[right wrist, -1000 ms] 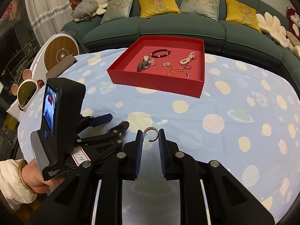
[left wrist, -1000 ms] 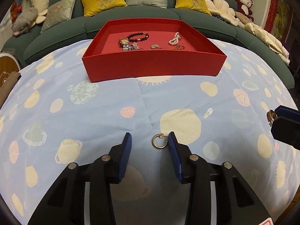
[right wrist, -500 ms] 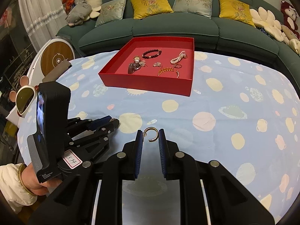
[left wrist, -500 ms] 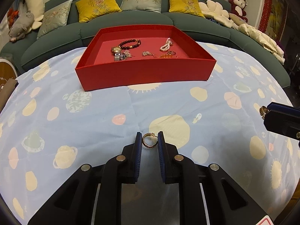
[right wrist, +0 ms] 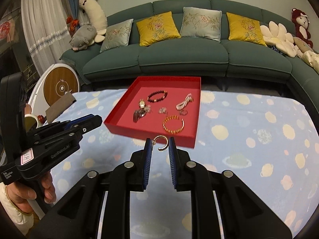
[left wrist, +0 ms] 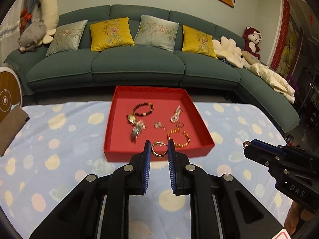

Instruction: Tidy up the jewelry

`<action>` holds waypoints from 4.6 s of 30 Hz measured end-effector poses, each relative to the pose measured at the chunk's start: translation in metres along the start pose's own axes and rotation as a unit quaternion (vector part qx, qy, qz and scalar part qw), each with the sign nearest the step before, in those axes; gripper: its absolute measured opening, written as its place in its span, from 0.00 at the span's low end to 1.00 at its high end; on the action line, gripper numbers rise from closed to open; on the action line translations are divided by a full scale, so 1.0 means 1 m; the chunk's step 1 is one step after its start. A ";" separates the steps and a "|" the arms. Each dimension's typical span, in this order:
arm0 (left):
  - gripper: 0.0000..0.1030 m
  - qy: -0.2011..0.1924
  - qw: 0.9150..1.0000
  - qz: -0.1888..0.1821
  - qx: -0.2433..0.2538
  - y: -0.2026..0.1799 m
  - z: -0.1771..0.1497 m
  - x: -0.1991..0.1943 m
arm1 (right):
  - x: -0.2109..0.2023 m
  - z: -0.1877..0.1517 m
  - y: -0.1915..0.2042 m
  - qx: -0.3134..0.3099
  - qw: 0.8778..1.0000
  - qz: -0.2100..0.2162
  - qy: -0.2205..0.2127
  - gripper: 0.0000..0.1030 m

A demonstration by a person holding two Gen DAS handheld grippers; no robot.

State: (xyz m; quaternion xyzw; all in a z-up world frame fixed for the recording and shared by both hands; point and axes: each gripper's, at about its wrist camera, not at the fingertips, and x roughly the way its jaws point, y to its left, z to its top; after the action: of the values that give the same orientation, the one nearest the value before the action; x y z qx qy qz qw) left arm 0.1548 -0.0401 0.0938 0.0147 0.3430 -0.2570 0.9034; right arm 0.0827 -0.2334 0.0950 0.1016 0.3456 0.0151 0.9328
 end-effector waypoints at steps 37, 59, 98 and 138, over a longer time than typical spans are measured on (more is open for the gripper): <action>0.14 0.040 0.997 0.043 -0.057 0.067 0.072 0.174 | 0.220 0.082 -0.037 0.054 0.998 0.014 0.027 0.16; 0.25 0.002 0.997 0.042 -0.064 0.068 0.089 0.141 | 0.180 0.094 -0.021 0.029 0.999 0.030 -0.025 0.24; 0.37 0.052 0.991 0.126 -0.014 0.069 0.037 0.190 | 0.225 0.049 -0.056 0.001 0.999 -0.023 0.025 0.30; 0.73 0.054 0.983 0.172 -0.041 0.043 -0.026 0.013 | 0.042 -0.013 -0.001 0.068 0.997 -0.020 0.035 0.87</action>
State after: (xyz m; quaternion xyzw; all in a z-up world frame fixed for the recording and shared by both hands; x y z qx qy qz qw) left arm 0.1677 -0.0033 0.0590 0.0499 0.3939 -0.0819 0.9141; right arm 0.1068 -0.2283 0.0582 0.1575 0.3805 -0.0231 0.9110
